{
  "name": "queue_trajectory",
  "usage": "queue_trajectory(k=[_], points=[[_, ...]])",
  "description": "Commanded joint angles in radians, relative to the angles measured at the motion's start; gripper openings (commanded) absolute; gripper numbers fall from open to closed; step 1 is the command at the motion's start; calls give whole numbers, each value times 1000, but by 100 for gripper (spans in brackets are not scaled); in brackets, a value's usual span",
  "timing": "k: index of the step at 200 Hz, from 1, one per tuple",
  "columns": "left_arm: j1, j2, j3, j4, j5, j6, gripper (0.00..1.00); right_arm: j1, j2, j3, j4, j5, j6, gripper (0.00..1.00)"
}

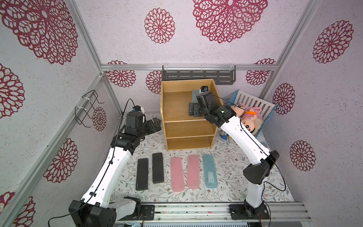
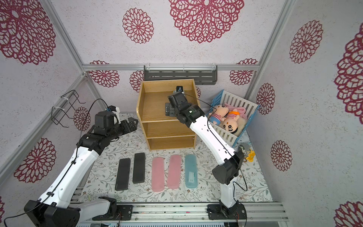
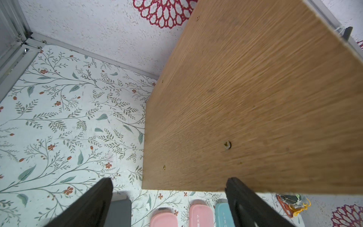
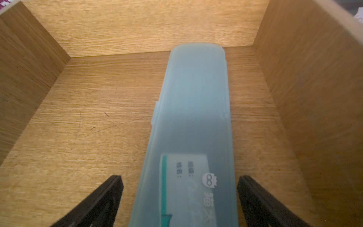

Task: Place the pencil cases on the shelf according to color
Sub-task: Place the pencil case on the shelf.

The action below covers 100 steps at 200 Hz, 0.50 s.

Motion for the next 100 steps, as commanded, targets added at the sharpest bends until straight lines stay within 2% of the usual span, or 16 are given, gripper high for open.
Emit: queue_trajectory(k=[1, 26, 47, 69, 100], points=[[9, -32, -26, 53, 10, 39, 97, -2, -77, 57, 26, -26, -31, 99], [8, -55, -56, 69, 15, 63, 97, 32, -144, 41, 22, -9, -51, 99], [8, -83, -108, 99, 22, 41, 97, 90, -238, -64, 7, 63, -44, 99], [6, -96, -124, 115, 35, 33, 97, 151, -423, -369, 79, 90, 1, 99], [6, -85, -120, 101, -2, 29, 97, 206, -707, -838, 231, -2, 113, 97]])
